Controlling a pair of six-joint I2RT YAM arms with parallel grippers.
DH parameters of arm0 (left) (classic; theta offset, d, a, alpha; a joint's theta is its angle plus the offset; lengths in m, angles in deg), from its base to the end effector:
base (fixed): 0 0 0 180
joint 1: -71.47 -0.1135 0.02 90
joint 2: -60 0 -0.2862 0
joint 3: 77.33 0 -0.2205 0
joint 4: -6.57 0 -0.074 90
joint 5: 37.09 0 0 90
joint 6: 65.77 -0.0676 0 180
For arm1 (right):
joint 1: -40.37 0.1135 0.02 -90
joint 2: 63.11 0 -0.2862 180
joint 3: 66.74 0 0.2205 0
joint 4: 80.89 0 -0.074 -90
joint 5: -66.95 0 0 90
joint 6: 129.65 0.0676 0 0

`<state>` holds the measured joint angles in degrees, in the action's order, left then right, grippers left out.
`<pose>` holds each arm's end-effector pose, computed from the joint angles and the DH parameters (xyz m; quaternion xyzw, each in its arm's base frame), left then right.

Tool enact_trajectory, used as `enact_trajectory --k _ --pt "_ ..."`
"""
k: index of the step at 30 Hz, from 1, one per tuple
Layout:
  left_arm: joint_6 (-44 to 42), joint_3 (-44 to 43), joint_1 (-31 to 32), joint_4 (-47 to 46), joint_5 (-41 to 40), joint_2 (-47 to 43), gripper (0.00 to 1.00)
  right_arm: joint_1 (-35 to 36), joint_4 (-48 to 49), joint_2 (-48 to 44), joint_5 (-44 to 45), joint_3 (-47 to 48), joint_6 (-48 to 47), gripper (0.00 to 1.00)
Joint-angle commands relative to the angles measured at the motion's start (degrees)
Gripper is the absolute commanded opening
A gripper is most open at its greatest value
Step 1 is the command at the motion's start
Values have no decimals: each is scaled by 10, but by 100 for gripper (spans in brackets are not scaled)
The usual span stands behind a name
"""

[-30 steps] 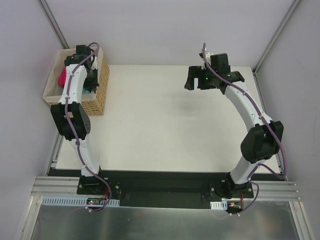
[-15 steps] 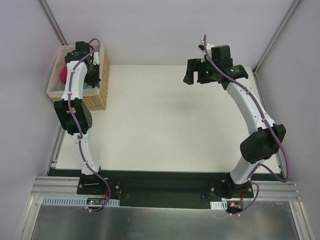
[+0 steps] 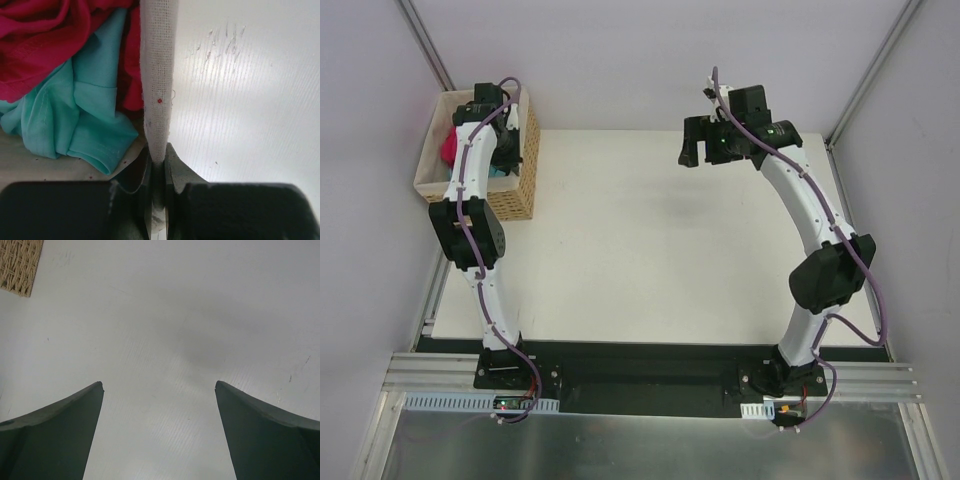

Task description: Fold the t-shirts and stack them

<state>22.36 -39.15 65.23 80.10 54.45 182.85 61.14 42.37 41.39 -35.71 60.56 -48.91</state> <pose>0.4633 0.0488 0.3103 -0.0322 0.9519 0.0088 0.3045 0.3791 0.1596 0.3979 -0.2773 0.8339 0.1437 0.4550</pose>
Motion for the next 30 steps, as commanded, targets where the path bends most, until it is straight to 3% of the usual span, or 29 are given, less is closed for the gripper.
enact_trajectory --k 1,6,11,17,19,20,21,23,25,26,30 --pt "-29 -7 -25 -133 -105 -52 0 8 -10 -4 2 33 -1 98" --pt "8 11 -40 -121 -145 -77 0 17 -8 -12 9 18 0 99" --pt "17 24 -49 -119 -245 -75 0 27 -13 -14 13 25 -3 98" --pt "52 19 -49 -121 -262 -66 1 33 -30 -31 33 21 -14 99" --pt "66 20 -49 -120 -262 -66 21 34 -29 -41 40 13 -16 99" --pt "67 19 -49 -120 -258 -66 46 35 -29 -43 43 11 -16 99" --pt "70 18 -49 -120 -254 -66 61 36 -27 -46 45 8 -16 98" --pt "71 18 -49 -121 -249 -67 75 36 -26 -49 49 6 -16 99" --pt "76 14 -49 -121 -244 -69 94 37 -26 -51 50 6 -16 99" --pt "77 12 -49 -122 -240 -70 98 39 -24 -53 51 5 -16 99" --pt "85 2 -49 -129 -203 -84 99 42 -19 -55 52 2 -16 99"
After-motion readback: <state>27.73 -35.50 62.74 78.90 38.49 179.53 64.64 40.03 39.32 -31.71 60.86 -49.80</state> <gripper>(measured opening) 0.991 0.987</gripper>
